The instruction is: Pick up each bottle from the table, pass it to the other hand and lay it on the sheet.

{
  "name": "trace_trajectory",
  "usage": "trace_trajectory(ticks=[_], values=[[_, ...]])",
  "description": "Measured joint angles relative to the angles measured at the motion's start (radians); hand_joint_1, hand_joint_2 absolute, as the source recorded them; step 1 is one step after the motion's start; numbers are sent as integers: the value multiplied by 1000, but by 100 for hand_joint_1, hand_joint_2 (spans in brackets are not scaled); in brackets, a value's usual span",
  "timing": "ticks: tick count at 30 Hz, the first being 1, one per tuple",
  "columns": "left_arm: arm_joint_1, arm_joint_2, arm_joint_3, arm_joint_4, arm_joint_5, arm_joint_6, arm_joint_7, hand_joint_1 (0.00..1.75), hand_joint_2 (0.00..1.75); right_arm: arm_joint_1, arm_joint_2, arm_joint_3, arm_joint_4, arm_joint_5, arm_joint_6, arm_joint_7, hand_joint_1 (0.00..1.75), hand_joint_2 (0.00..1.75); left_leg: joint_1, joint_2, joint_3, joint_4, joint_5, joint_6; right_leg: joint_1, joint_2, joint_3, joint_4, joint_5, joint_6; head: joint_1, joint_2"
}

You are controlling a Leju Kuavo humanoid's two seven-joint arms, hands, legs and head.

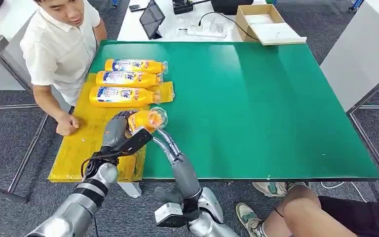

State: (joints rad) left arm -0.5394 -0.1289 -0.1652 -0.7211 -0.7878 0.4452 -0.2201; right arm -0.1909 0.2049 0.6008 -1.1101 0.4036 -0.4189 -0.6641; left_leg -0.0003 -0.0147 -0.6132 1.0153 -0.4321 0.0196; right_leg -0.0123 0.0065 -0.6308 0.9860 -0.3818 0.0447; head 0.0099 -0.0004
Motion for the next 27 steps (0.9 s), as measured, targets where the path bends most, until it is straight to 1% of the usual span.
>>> trace_trajectory(ticks=[4, 8, 10, 14, 16, 18, 21, 27], values=[[-56, 4, 18, 94, 36, -18, -6, 175, 175, 13, 0, 0, -2, -4, 0, 0, 0, 0, 0, 0, 0, 0, -1, 0, 0, 0, 0, 0, 0, 0, 1, 0], [-79, 4, 38, 150, 70, -32, -36, 175, 175, 20, 0, -1, -1, -16, 0, 0, 0, 0, 0, 0, 1, 0, -1, 0, 0, 0, 0, 0, 0, 0, 1, 0], [-85, 6, 40, 168, 60, -15, -34, 175, 175, 22, -1, -1, -1, -21, 0, 0, 0, 0, 0, 0, 1, 0, -1, 0, 0, 0, 1, 0, 0, 0, 1, 0], [-93, 9, 37, 190, -32, 51, 14, 175, 175, 22, -3, -1, -1, -29, 2, -1, 0, 0, 0, 0, 3, 0, 0, -1, 0, 0, 2, 0, 0, 0, 0, 0], [-116, 27, -11, 204, -236, 78, 151, 175, 175, 23, -3, -2, -8, -40, -2, -2, 0, 0, 1, 1, 2, 0, 0, -1, 1, 0, 1, 0, 0, 0, 1, 0], [-127, 38, -46, 207, -330, 74, 214, 175, 175, 27, -2, -6, -19, -35, 1, -2, 0, 0, 2, 1, 2, 0, 0, -1, 1, 0, 2, 0, 0, 0, 0, 0], [-139, 52, -82, 207, -375, 71, 241, 175, 175, 33, -2, -16, -29, -32, 6, -2, 0, 0, 2, -1, 2, 0, 1, -2, 1, 0, 2, 1, 0, 0, 1, 0], [-141, 61, -114, 207, -383, 71, 249, 175, 175, 39, -2, -21, -38, -29, 7, -2, 0, 0, 1, -1, 1, 0, 1, -2, 1, 0, 1, 0, 0, 0, 1, 0]])
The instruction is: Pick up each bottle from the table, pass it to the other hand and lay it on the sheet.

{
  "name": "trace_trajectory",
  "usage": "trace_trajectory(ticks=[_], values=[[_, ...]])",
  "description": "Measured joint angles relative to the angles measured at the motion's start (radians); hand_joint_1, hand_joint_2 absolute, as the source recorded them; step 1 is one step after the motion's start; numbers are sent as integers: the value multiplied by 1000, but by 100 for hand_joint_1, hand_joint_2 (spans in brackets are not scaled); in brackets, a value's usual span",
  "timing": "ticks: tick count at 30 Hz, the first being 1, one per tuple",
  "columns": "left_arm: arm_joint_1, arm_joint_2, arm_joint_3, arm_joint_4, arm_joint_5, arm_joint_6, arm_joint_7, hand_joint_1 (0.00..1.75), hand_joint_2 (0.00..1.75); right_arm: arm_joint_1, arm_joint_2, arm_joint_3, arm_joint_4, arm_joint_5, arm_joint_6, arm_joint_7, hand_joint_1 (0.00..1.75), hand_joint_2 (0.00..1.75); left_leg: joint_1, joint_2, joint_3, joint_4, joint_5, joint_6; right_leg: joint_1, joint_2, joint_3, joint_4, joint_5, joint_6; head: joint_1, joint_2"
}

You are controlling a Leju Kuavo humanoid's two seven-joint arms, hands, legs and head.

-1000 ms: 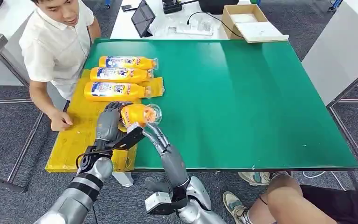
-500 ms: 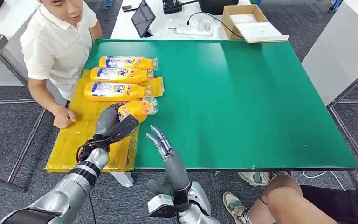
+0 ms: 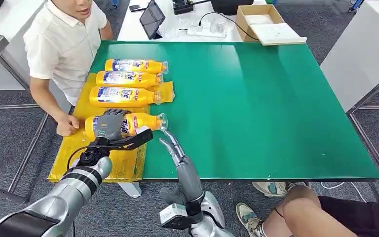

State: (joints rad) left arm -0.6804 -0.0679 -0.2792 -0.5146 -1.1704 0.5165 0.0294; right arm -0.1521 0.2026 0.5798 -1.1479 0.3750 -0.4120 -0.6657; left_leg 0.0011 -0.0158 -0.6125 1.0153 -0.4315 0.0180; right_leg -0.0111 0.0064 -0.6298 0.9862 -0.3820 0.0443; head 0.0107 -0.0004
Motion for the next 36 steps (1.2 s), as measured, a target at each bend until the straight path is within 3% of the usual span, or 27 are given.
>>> trace_trajectory(ticks=[5, 11, 21, 22, 24, 25, 36], values=[[-1, 5, -34, -30, -141, 5, 54, 175, 175, 9, 0, -14, -9, 14, 10, 0, 0, 0, 0, -1, -1, 0, 0, 0, 0, 0, -1, 0, 0, 0, 0, 0], [-6, 4, -71, -69, -181, -202, 65, 175, 175, 26, 6, -36, -25, 23, 40, 0, 0, 0, 0, 0, 0, 0, 0, 0, 0, 0, -1, 0, 0, 0, 0, 0], [-44, 7, -83, 7, -150, -354, 67, 175, 175, 30, 6, -61, -24, 12, 71, 1, 0, 0, 0, 0, -1, 0, 0, 0, 0, 0, -1, 0, 0, 0, 0, 0], [-50, 7, -85, 16, -146, -368, 67, 159, 175, 30, 7, -65, -23, 11, 71, 1, 0, 0, 0, 0, -1, 0, 0, 0, 0, 0, -1, 0, 0, 0, 0, 0], [-65, 7, -85, 32, -115, -401, 59, 23, 175, 28, 11, -71, -17, 7, 74, 1, 0, 0, 0, 0, -1, 0, 0, 0, 0, 0, -1, 0, 0, 0, 0, 0], [-71, 7, -85, 39, -100, -412, 58, 2, 175, 27, 14, -73, -13, 4, 74, 1, 0, 0, 0, 0, -1, 0, 0, 0, 0, 0, -1, 0, 0, 0, 0, 0], [-96, 13, -68, 80, 20, -462, 1, 0, 175, 14, 17, -84, 29, -8, 67, 0, 0, 0, 0, 0, -1, 0, 0, 0, 0, 0, -1, 0, 0, 0, 0, 0]])
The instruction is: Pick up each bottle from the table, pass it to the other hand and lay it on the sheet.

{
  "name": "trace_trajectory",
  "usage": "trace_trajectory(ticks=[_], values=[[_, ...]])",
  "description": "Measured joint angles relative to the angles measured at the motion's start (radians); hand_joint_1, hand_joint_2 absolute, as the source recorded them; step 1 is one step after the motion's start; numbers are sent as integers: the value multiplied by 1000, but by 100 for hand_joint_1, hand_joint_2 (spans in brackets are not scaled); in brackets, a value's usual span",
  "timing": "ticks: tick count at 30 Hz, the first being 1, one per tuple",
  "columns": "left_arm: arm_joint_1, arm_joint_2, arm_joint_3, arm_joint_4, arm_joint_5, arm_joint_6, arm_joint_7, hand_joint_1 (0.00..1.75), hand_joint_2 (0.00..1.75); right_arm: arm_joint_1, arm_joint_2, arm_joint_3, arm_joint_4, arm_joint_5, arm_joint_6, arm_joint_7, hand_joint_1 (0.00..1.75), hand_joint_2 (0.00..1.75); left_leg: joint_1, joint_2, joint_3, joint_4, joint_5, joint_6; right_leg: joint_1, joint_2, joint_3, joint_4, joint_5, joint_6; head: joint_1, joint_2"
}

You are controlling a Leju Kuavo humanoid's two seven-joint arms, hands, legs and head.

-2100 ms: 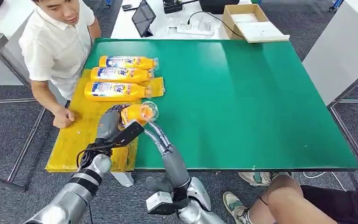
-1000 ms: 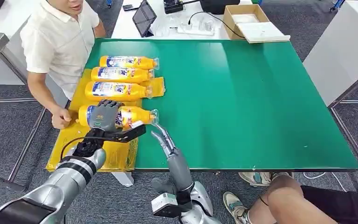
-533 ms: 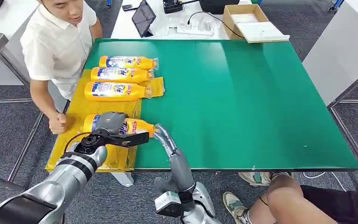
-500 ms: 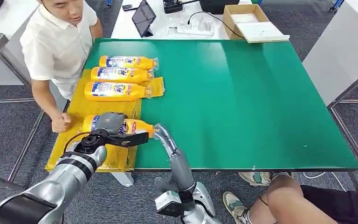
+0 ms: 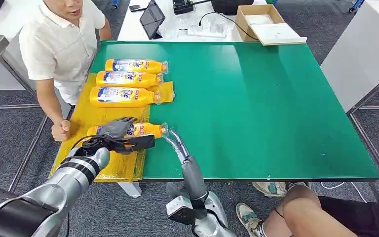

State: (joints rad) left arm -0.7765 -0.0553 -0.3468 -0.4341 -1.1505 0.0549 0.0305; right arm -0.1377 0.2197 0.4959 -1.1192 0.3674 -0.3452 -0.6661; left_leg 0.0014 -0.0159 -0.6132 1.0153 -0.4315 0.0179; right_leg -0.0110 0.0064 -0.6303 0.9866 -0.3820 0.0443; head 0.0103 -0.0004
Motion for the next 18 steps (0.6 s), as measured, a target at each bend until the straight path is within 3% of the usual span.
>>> trace_trajectory(ticks=[4, 8, 12, 13, 17, 18], values=[[-7, 1, 14, 6, 44, -42, -63, 0, 175, -3, 0, -3, 9, -10, 0, 0, 0, 0, 0, 0, 0, 0, 0, 0, 0, 0, 0, 0, 0, 0, 0, 0], [-22, 9, 44, 11, 162, -172, -254, 0, 175, -13, -2, -3, 16, -46, -3, 0, 0, 0, 0, -1, 1, 0, 0, 0, 0, 0, 1, 0, 0, 0, 0, 0], [-25, 15, 60, 13, 187, -196, -294, 0, 175, -18, -7, 0, 23, -56, -5, 0, 0, 0, 0, 0, 1, 0, 0, 0, 0, 0, 1, 0, 0, 0, 0, 0], [-25, 16, 64, 13, 187, -198, -296, 0, 0, -19, -7, 2, 24, -57, -5, 0, 0, 0, 0, 0, 1, 0, 0, 0, 0, 0, 1, 0, 0, 0, 0, 0], [-27, 17, 69, 13, 188, -199, -305, 0, 0, -21, -9, 3, 27, -61, -5, 0, 0, 0, 0, 0, 1, 0, 0, 0, 0, 0, 1, 0, 0, 0, 0, 0], [-26, 18, 71, 13, 198, -197, -322, 0, 175, -21, -10, 4, 28, -63, -6, 0, 0, 0, 0, 0, 1, 0, 0, 0, 0, 0, 1, 0, 0, 0, 0, 0]])
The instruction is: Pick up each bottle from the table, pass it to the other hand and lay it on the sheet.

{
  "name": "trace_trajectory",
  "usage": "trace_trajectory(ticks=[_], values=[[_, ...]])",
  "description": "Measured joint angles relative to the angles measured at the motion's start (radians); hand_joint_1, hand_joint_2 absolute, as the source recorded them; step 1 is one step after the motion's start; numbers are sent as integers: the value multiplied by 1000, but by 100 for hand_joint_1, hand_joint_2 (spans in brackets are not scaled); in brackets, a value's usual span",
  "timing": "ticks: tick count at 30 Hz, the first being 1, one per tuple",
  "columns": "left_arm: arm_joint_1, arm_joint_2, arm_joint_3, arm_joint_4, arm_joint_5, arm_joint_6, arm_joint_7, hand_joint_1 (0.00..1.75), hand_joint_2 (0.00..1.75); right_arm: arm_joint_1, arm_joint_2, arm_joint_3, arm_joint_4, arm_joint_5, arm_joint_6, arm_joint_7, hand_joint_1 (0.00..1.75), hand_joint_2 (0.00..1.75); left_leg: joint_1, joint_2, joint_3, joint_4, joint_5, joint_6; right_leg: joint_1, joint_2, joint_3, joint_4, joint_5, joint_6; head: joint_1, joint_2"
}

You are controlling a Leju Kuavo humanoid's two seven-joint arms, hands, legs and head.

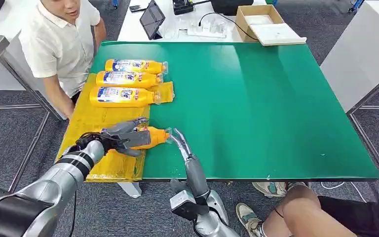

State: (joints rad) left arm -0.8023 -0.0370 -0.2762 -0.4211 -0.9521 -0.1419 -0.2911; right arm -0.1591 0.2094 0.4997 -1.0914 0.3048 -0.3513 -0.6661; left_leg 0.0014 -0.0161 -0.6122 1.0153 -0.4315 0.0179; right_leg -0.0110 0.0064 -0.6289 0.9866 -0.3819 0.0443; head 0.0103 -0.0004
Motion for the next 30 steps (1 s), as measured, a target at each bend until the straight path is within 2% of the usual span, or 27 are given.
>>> trace_trajectory(ticks=[5, 7, 12, 17, 21, 24, 25, 30], values=[[87, 3, 30, -50, 211, 89, -244, 0, 175, -7, -18, 27, 20, -27, -10, 0, 0, 0, 0, 0, 0, 0, 0, 0, 0, 0, 0, 0, 0, 0, 0, 0], [149, 1, 57, -136, 368, 99, -311, 0, 175, -9, -26, 47, 21, -47, -18, 0, 0, 0, 0, 0, 0, 0, 0, 0, 0, 0, -1, 0, 0, 0, 0, 0], [266, -8, 98, -365, 701, 13, -275, 0, 175, -11, -32, 79, 21, -56, -28, 0, 0, 0, 0, 0, -1, 0, -1, 0, 0, 0, -2, -1, 0, 0, 0, 0], [336, -32, 155, -508, 982, -58, -196, 0, 175, -7, -41, 117, -8, -52, -69, 0, 0, 0, 0, 1, -1, 0, 0, 0, 0, 0, -2, -1, 0, 0, 0, 0], [422, -65, 177, -661, 1105, -20, -199, 0, 175, 9, -52, 148, -62, -51, -120, 0, 0, 0, 0, 0, -1, 0, 0, 0, 0, 0, -2, 0, 0, 0, 0, 0], [509, -87, 174, -801, 1125, 29, -209, 0, 175, 31, -61, 151, -121, -51, -200, 0, 0, 0, 0, 1, -1, 0, -1, 0, 0, 0, -2, -1, -1, 0, 0, 0], [537, -93, 169, -846, 1132, 42, -211, 0, 175, 39, -64, 151, -139, -52, -226, 0, 0, 175, 0, 1, -1, 0, -2, 0, 0, 0, -2, -1, -1, 0, 0, 0], [685, -114, 142, -1035, 1172, 74, -214, 0, 175, 123, -82, 86, -285, -13, -283, 0, 0, 175, 0, 0, -1, 0, -4, -1, 0, 0, -2, -2, -2, -1, 0, 0]])
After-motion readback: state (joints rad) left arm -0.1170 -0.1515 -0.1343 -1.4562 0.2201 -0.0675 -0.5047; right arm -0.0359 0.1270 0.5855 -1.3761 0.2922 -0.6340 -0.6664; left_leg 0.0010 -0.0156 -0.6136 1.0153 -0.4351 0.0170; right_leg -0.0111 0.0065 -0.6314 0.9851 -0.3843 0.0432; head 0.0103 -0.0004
